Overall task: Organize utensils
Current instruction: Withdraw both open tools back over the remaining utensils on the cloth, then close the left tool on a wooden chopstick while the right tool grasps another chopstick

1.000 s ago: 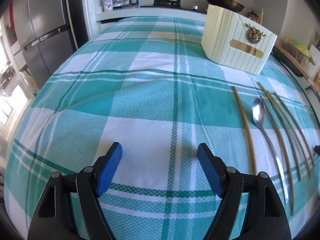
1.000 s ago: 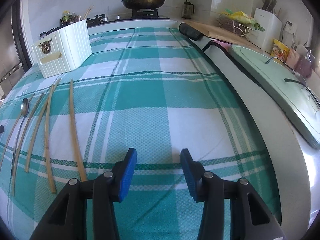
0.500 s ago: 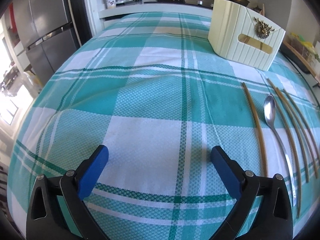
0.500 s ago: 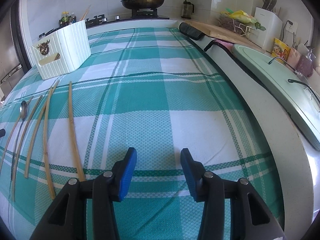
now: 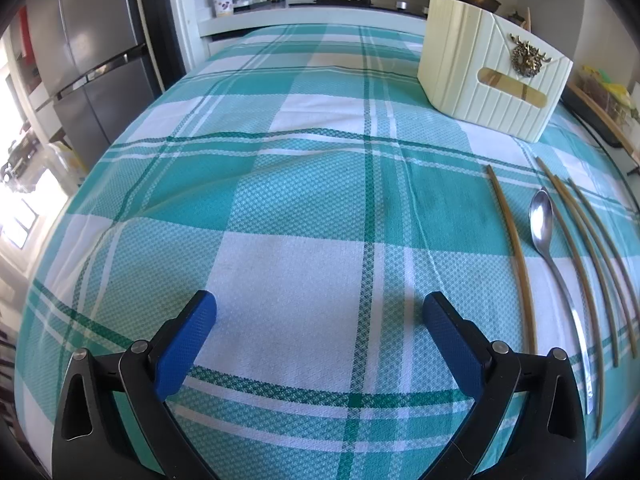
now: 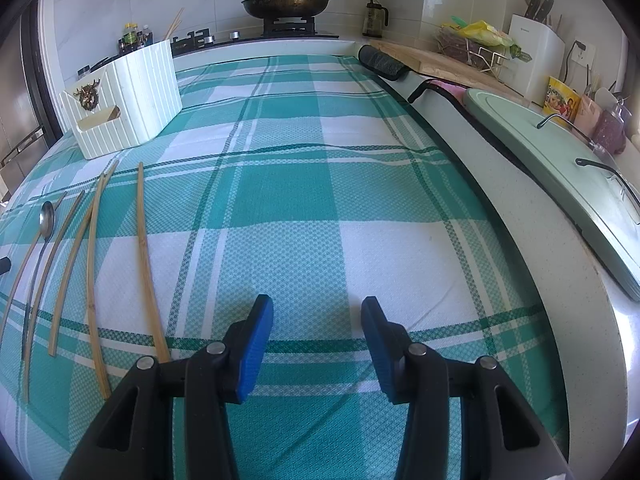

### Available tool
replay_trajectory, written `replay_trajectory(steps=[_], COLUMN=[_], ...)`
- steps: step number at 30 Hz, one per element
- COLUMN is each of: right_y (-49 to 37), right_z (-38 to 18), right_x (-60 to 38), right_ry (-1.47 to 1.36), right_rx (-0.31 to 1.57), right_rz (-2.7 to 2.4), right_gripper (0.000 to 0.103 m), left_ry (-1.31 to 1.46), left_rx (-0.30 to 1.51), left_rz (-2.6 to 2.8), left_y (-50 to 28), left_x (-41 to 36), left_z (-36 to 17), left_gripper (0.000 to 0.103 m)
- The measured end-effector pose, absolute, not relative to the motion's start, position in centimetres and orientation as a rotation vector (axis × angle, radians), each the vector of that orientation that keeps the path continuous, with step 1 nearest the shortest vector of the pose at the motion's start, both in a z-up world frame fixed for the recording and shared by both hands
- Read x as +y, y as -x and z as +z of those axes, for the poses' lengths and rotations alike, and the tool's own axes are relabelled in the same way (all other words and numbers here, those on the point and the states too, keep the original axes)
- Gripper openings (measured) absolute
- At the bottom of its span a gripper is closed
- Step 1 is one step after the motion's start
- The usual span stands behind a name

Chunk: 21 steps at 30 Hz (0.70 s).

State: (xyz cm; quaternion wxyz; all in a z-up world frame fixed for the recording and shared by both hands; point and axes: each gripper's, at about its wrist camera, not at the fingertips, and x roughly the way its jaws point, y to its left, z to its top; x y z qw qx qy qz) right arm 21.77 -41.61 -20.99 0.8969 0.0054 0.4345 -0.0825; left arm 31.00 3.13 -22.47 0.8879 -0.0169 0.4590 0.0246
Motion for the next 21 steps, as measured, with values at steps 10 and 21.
replay_trajectory(steps=[10, 21], right_y=[-21.8, -21.8], right_z=[-21.0, -21.0], right_x=[-41.6, -41.6], right_ry=[-0.016, -0.016], right_rx=[0.901, 0.901], right_rz=[-0.168, -0.167], right_gripper=[0.047, 0.047], left_ry=[0.035, 0.199], left_rx=[0.953, 0.905], left_rz=[0.057, -0.112], left_y=[-31.0, -29.4], left_x=[3.1, 2.6], left_z=[-22.4, -20.4], left_gripper=[0.103, 0.102])
